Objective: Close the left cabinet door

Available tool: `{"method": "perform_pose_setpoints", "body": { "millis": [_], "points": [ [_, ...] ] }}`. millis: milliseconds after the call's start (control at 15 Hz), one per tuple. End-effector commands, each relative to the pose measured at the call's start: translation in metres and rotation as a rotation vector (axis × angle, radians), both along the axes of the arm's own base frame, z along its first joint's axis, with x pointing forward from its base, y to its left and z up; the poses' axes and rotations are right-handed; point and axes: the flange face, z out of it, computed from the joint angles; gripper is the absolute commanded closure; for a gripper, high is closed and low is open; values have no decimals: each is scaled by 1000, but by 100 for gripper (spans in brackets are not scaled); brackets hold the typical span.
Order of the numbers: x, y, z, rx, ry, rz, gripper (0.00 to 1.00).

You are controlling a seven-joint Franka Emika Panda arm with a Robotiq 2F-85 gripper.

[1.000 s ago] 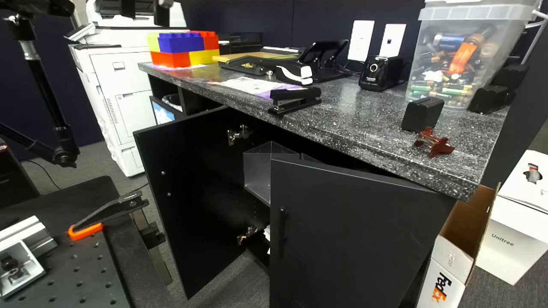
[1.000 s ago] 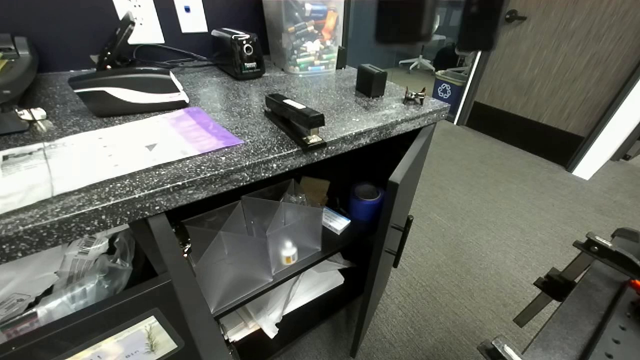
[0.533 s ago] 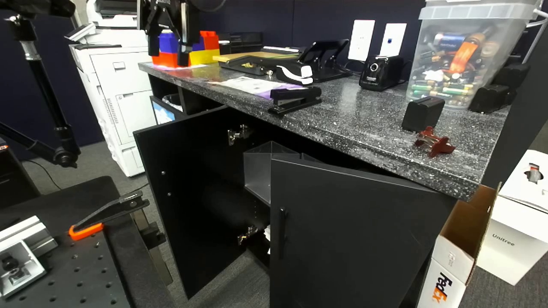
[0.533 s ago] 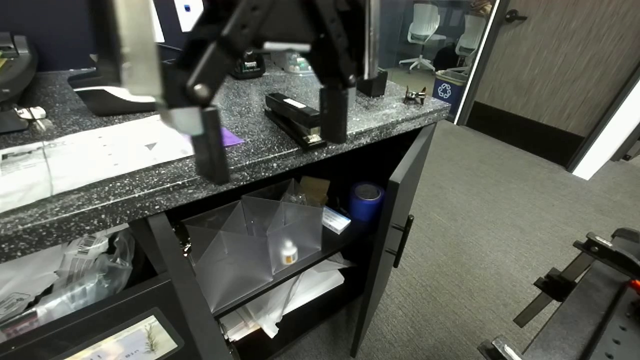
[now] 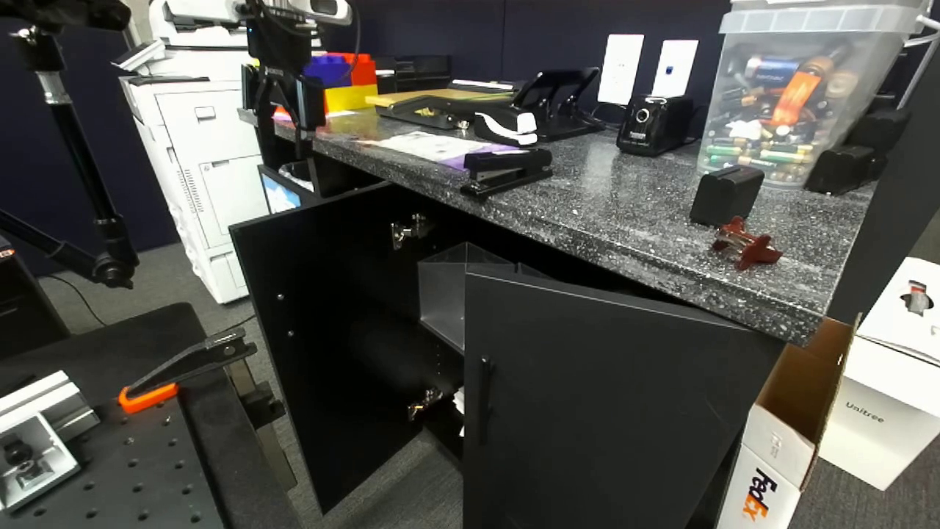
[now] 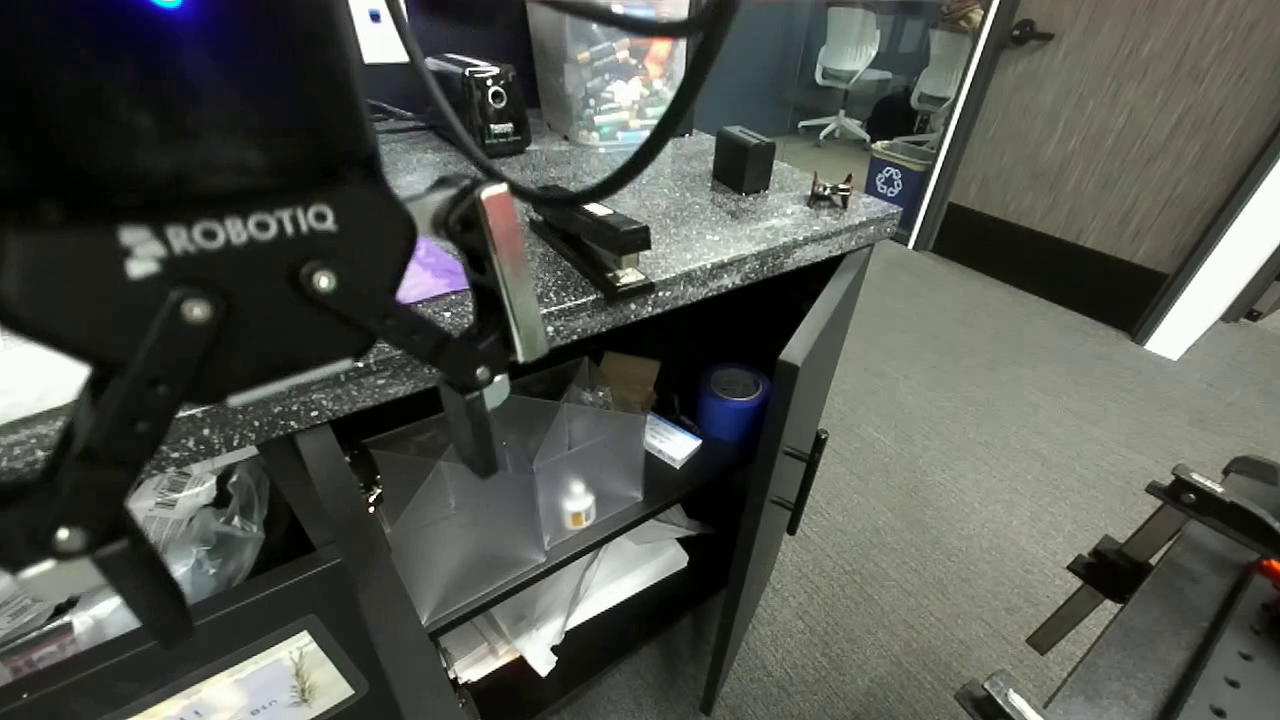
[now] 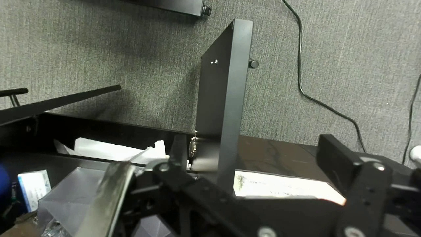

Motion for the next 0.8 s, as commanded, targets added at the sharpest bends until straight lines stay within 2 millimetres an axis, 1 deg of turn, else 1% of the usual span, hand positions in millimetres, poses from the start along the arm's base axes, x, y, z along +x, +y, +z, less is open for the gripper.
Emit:
{"method": "perform_pose_setpoints", "body": {
  "millis": [0, 200, 333, 400, 533, 733],
  "points": [
    [12, 18, -32, -16, -31, -34, 0],
    [16, 29, -55, -11, -36, -48, 0],
    [17, 42, -61, -11, -42, -41, 0],
    [15, 52, -61, -3, -44, -38, 0],
    [13, 65, -66, 12, -49, -33, 0],
    [8, 74, -81, 21, -33, -42, 0]
  ]
}}
